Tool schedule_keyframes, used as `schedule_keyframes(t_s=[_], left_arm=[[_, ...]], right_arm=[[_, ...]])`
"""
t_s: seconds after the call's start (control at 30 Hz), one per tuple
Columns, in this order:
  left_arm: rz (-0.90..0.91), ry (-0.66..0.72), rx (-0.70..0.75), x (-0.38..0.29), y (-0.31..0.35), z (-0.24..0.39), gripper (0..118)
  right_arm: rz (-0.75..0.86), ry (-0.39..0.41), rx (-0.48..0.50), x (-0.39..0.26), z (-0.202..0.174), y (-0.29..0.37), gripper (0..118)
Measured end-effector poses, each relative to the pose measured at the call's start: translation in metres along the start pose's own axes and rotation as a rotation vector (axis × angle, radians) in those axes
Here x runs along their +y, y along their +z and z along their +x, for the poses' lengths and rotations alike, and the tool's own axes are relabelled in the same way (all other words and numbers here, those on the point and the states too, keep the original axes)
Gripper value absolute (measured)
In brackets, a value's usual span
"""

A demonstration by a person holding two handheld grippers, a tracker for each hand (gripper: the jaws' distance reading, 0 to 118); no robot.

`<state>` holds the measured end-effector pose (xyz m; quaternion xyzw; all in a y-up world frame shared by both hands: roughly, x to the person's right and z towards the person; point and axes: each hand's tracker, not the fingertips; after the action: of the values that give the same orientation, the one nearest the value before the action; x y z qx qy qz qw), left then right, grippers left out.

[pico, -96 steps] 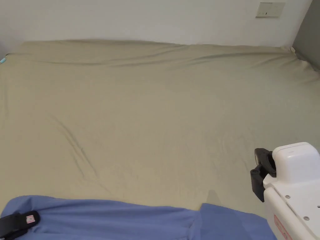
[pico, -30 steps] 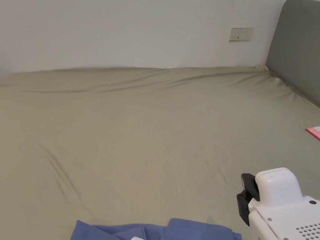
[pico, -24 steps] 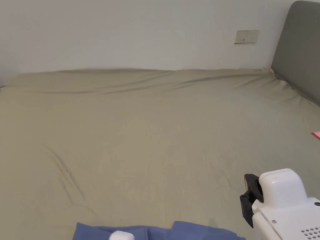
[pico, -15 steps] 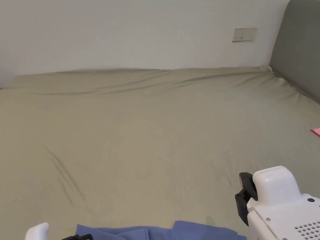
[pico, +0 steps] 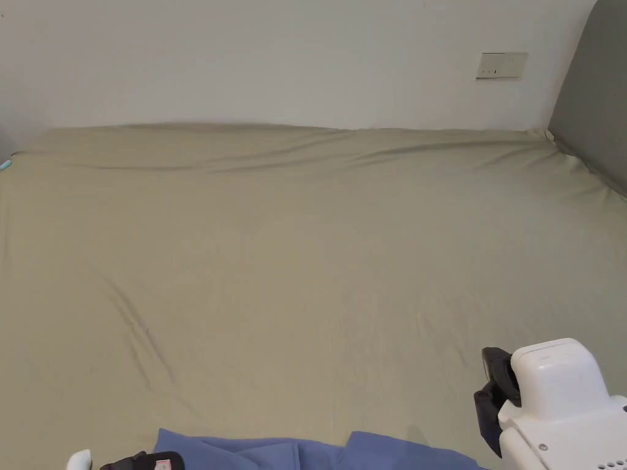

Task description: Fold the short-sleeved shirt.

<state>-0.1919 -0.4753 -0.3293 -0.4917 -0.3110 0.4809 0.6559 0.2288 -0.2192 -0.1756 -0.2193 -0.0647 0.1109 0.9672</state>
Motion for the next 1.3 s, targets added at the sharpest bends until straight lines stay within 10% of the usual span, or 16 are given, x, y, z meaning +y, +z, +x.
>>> schedule_keyframes(t_s=[0.07,0.1,0.13,0.43,0.93,1.3], left_arm=[[-0.042,0.102,-0.003,-0.011,-0.018,-0.001,91],[-0.033,0.063,0.061,-0.015,-0.026,0.004,33],[-0.031,-0.03,0.235,-0.004,-0.029,-0.014,10],[0.022,-0.399,0.502,-0.008,-0.014,0.031,10],[0.417,-0.521,0.972,0.008,0.128,0.11,10],[0.268,-0.595,0.889,-0.011,0.064,0.165,10]], right_arm=[[0.0,-0.002,0.007,0.001,-0.001,-0.001,0],[0.0,-0.001,0.015,0.001,-0.003,-0.002,0],[-0.001,0.0,0.021,0.002,-0.004,-0.003,0],[0.0,0.031,0.033,0.005,-0.014,-0.001,0],[0.038,0.052,0.081,0.016,-0.034,-0.001,0],[0.056,0.045,0.118,0.014,-0.036,0.003,0]])
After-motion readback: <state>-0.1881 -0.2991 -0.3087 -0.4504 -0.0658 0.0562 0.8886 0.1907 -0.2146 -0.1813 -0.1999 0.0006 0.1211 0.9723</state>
